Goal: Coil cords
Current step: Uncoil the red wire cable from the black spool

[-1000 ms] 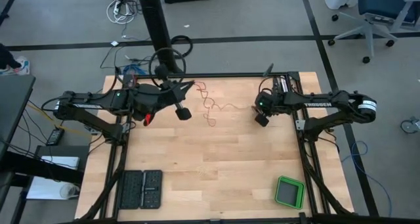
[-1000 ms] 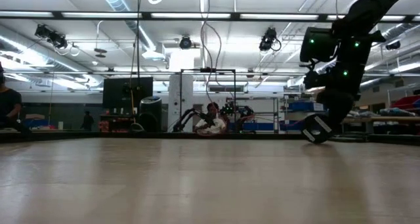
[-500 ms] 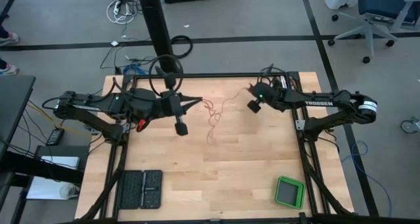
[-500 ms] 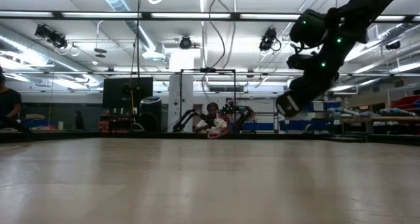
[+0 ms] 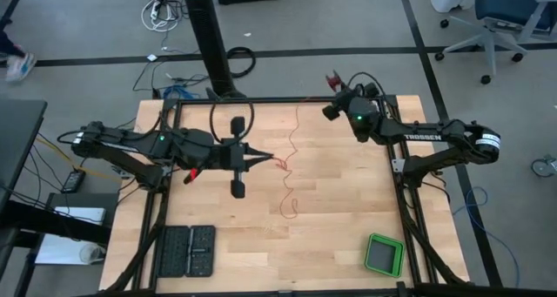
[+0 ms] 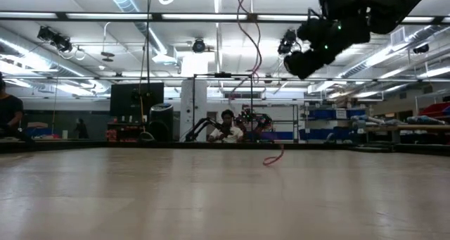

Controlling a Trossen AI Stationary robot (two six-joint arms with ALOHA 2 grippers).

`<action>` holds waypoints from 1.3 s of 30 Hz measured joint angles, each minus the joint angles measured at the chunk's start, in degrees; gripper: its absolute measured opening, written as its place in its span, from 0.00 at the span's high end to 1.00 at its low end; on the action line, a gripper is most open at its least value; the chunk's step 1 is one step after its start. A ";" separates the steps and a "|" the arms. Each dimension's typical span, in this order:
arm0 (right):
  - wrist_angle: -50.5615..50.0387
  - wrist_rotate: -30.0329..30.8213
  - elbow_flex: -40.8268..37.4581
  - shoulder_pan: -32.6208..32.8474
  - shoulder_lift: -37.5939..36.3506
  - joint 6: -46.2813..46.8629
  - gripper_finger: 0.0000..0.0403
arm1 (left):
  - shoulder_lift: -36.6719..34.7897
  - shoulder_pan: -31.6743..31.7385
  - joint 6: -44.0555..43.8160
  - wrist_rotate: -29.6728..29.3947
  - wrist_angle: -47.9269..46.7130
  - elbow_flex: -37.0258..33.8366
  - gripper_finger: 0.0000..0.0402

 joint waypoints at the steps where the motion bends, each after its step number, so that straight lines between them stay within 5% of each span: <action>1: 3.23 0.14 0.00 0.22 0.00 -2.23 1.00 | 0.00 0.01 -0.02 0.59 0.40 -0.89 1.00; 10: 26.10 -0.63 0.00 6.58 -0.02 -22.73 1.00 | 0.00 0.07 -0.89 4.05 8.64 -11.28 1.00; 18: 32.57 -0.71 0.00 13.13 -0.02 -32.83 1.00 | 0.00 0.80 -3.42 -14.00 16.39 -20.10 0.93; 27: 33.61 -1.57 0.00 18.41 -0.02 -36.01 1.00 | -0.02 4.21 -2.75 -16.52 17.51 -21.81 0.73; 39: 31.83 -3.21 0.00 27.78 -0.04 -31.43 1.00 | -0.13 5.68 1.03 -19.48 18.24 -21.79 0.72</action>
